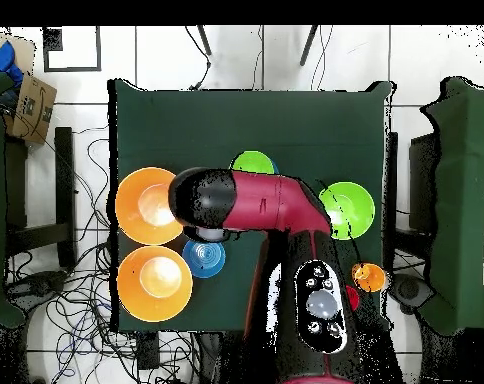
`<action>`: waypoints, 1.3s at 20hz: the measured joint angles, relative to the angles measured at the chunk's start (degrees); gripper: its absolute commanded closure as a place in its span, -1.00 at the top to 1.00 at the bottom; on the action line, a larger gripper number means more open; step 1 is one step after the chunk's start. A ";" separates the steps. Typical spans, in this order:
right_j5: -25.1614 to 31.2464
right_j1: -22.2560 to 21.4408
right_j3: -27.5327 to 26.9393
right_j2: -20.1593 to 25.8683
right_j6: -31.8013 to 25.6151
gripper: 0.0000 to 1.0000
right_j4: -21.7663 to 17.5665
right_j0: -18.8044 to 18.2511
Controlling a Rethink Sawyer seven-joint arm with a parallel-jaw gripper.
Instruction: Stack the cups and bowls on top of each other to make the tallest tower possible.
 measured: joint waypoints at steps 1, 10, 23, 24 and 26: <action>-0.04 -0.81 0.62 0.53 0.00 1.00 -0.04 -0.12; -10.75 -1.91 6.02 4.28 0.00 1.00 -2.22 -1.38; -20.72 2.26 8.99 4.35 0.00 1.00 -6.19 0.09; -20.72 2.45 9.00 4.35 0.00 1.00 -6.35 0.24; -20.72 2.96 9.00 4.35 0.00 1.00 -6.64 0.60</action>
